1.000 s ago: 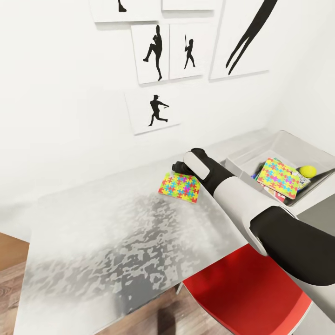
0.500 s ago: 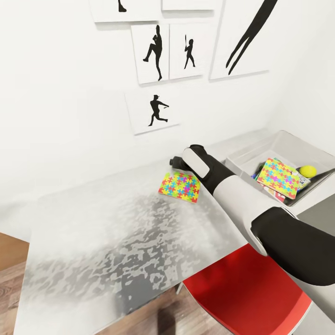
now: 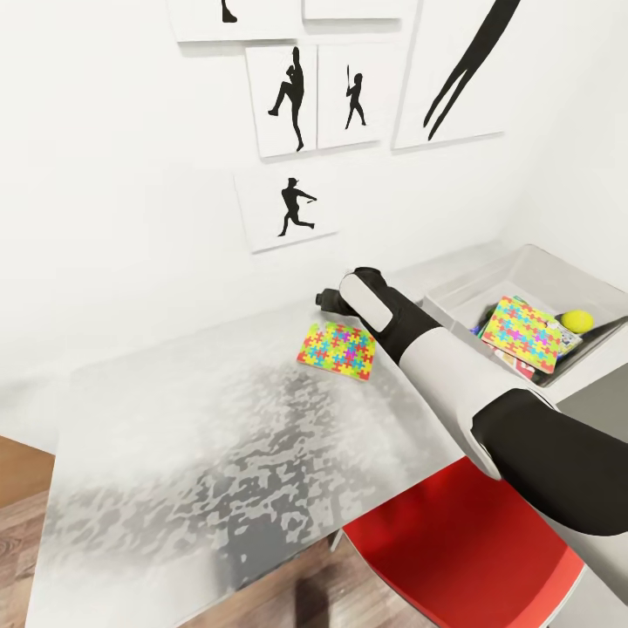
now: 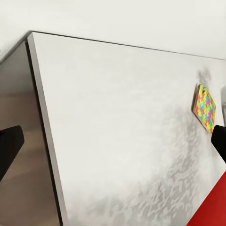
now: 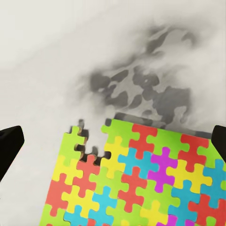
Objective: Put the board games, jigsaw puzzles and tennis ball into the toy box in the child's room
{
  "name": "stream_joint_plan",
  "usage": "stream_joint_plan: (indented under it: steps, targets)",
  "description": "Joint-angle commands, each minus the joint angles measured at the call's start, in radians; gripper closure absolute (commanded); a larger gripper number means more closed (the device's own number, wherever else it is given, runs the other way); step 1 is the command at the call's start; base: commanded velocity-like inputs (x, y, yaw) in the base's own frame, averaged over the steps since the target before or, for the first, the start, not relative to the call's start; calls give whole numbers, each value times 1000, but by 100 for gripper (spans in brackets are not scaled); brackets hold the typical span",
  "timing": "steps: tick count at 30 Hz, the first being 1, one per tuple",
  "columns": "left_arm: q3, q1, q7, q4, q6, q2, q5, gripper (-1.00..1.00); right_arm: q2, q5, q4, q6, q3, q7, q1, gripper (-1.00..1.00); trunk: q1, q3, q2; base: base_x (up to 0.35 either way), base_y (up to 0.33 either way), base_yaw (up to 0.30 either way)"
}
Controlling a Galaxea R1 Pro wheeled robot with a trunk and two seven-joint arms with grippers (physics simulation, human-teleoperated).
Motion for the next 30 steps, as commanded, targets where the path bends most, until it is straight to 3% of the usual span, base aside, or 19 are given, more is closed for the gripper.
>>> stream_joint_plan:
  steps: [1,30]
  targets:
    - [-2,-1,-3,1,10,1,1,-100,0,-6,-1,1,3,-7,-1,-100,0,-1,-1,0,0,0]
    - [-4,-1,-2,0,7,7,0,-100,0,-4,5,-19,9,-9,-1,-100,0,-1,-1,0,0,0]
